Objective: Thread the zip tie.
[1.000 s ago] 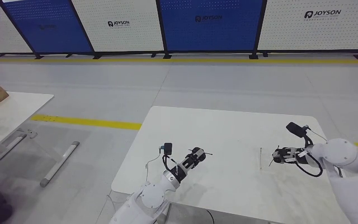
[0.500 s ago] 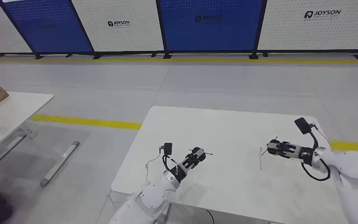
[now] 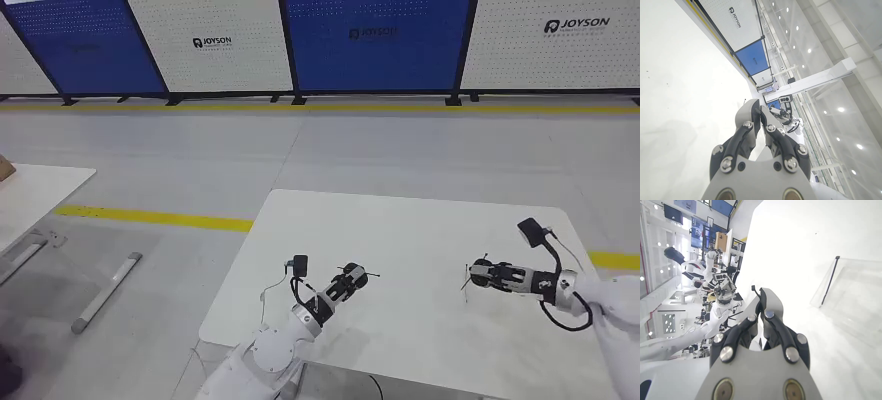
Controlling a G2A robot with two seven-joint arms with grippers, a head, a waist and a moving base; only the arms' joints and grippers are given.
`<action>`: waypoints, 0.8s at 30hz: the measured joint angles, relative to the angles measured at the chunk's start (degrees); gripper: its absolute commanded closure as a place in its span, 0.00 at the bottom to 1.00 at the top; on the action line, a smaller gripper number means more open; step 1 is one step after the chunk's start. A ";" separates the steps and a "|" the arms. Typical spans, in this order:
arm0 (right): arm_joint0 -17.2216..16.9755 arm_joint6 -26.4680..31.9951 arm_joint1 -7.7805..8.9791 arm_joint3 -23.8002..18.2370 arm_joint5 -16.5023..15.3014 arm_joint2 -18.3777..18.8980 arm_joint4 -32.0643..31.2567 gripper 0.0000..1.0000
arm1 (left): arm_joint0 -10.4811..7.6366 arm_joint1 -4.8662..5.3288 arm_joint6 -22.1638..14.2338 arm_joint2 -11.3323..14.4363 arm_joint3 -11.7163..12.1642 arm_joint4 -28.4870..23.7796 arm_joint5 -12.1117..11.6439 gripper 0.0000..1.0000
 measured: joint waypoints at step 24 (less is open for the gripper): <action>-8.52 -29.65 -1.74 -10.50 -4.94 -3.44 0.55 1.00 | 0.00 0.00 0.00 0.00 0.00 0.00 0.00 1.00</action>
